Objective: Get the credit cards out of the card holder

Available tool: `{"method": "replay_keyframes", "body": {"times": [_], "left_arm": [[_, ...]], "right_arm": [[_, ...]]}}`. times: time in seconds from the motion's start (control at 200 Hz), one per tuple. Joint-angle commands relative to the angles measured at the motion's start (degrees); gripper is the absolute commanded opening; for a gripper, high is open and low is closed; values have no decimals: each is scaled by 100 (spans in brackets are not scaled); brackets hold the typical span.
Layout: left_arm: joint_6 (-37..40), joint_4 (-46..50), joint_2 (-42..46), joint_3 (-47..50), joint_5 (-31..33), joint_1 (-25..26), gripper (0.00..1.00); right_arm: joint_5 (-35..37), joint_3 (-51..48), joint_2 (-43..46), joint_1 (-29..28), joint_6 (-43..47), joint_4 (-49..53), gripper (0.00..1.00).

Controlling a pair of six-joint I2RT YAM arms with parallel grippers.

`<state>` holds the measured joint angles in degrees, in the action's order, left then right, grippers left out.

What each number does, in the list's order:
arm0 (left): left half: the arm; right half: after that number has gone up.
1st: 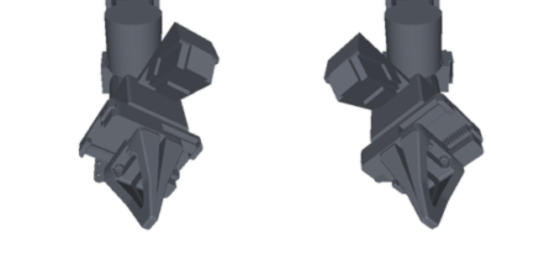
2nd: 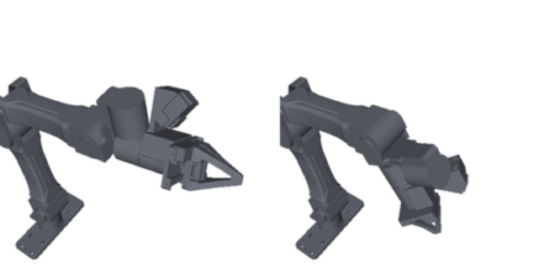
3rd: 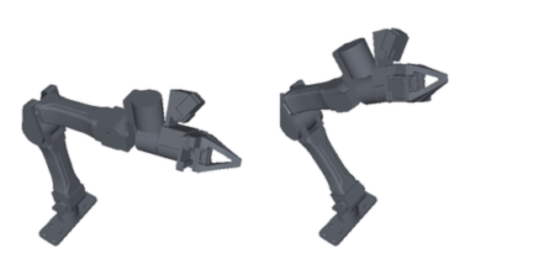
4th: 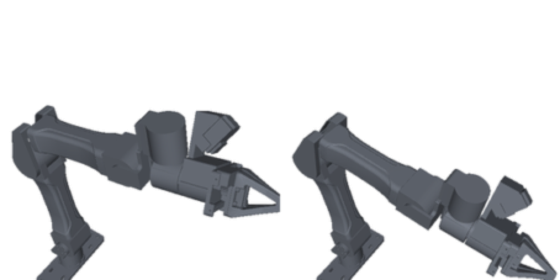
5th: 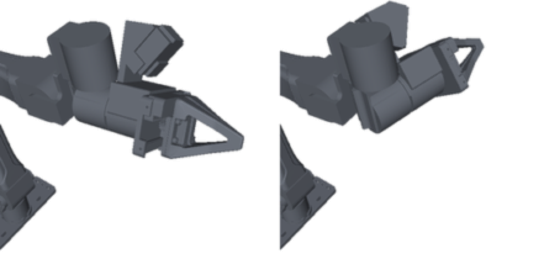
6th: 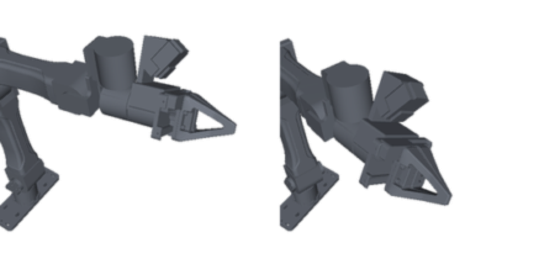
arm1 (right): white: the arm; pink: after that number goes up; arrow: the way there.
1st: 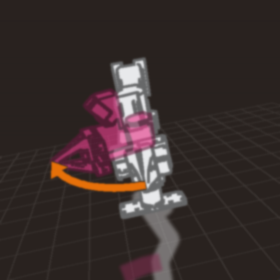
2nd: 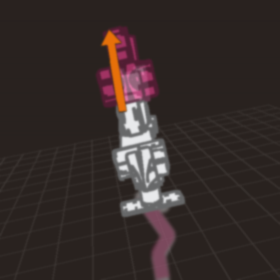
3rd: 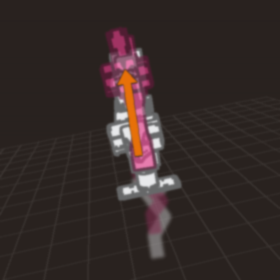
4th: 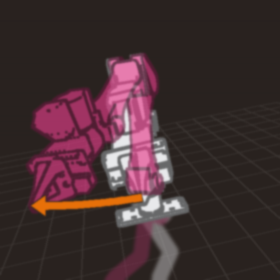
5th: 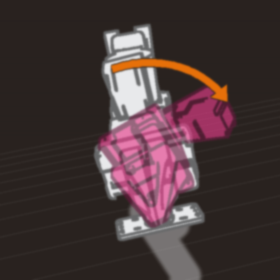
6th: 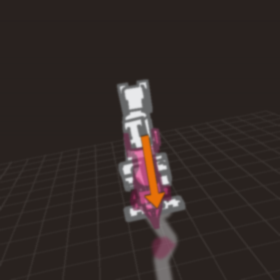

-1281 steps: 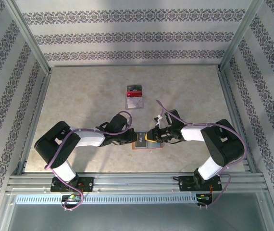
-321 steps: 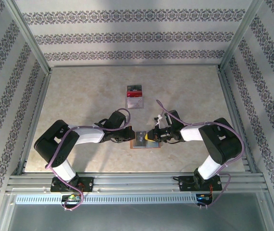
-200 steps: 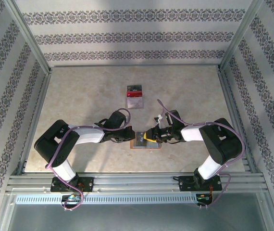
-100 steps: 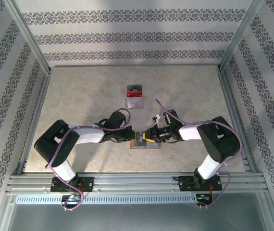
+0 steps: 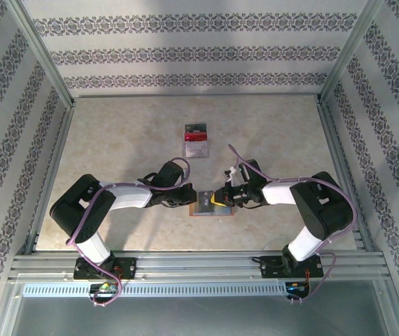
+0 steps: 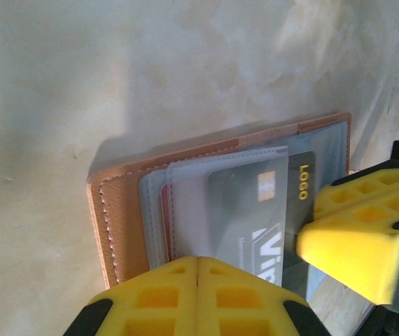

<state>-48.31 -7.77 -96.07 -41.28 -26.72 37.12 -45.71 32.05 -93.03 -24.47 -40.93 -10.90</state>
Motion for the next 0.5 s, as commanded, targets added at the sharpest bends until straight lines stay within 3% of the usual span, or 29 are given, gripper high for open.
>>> {"method": "replay_keyframes", "body": {"times": [0.0, 0.495], "left_arm": [[126, 519, -203, 85, 391, -3, 0], [133, 241, -67, 84, 180, -3, 3]], "right_arm": [[177, -120, 235, 124, 211, 381, 3], [41, -276, 1125, 790, 868, 1273, 0]]}}
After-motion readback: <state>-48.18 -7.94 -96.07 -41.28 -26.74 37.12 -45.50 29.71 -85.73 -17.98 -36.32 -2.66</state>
